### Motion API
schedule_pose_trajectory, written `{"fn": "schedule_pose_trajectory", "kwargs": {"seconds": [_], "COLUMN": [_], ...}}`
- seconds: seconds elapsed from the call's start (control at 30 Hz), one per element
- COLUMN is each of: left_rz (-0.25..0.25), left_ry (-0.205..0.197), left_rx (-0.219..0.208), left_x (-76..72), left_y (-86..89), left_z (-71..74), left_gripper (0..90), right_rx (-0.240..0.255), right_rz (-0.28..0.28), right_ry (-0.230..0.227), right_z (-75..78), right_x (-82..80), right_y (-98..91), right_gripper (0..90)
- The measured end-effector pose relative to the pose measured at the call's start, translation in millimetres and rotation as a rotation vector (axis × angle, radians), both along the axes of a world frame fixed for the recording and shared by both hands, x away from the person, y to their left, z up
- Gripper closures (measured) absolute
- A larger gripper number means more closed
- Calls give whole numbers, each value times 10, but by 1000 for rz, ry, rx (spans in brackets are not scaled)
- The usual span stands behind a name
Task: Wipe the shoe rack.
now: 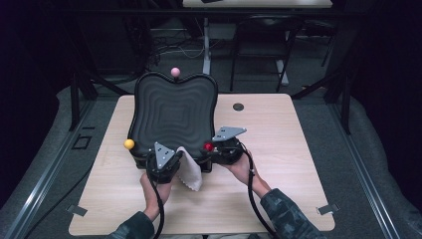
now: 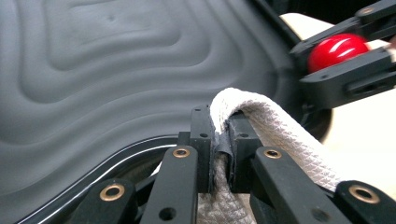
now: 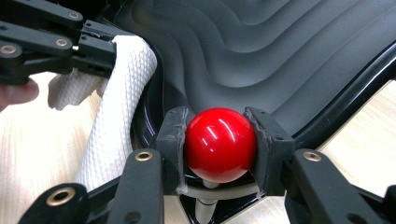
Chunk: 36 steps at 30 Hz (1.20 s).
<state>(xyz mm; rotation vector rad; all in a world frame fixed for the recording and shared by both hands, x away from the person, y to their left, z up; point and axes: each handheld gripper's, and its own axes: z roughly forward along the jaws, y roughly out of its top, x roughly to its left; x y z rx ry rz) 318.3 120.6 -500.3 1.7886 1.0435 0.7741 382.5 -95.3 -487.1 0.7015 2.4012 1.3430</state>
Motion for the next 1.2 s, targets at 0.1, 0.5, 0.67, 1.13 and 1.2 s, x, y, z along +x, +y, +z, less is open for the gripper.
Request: {"fn": "schedule_pose_trajectory", "kwargs": {"seconds": [0.1, 0.5, 0.67, 1.13, 1.2], "left_rz": [-24, -88, -92, -50, -36], "left_ry": [-9, -19, -16, 14, 24], "left_rx": [-2, -13, -21, -7, -7], "left_x": [-22, -83, -87, -199, -218], "left_y": [-85, -351, -341, 97, 200], "left_z": [11, -15, -17, -12, -4], "left_gripper": [835, 834, 835, 835, 835], "right_rx": [0, 1, 2, -4, -4], "right_rz": [0, -5, -5, -3, -2], "right_ry": [0, 0, 0, -5, -6], "right_z": [0, -2, -3, 1, 1], "right_x": [0, 0, 0, -3, -3], "right_y": [0, -5, -2, 1, 3], "right_gripper": [604, 604, 604, 603, 603]}}
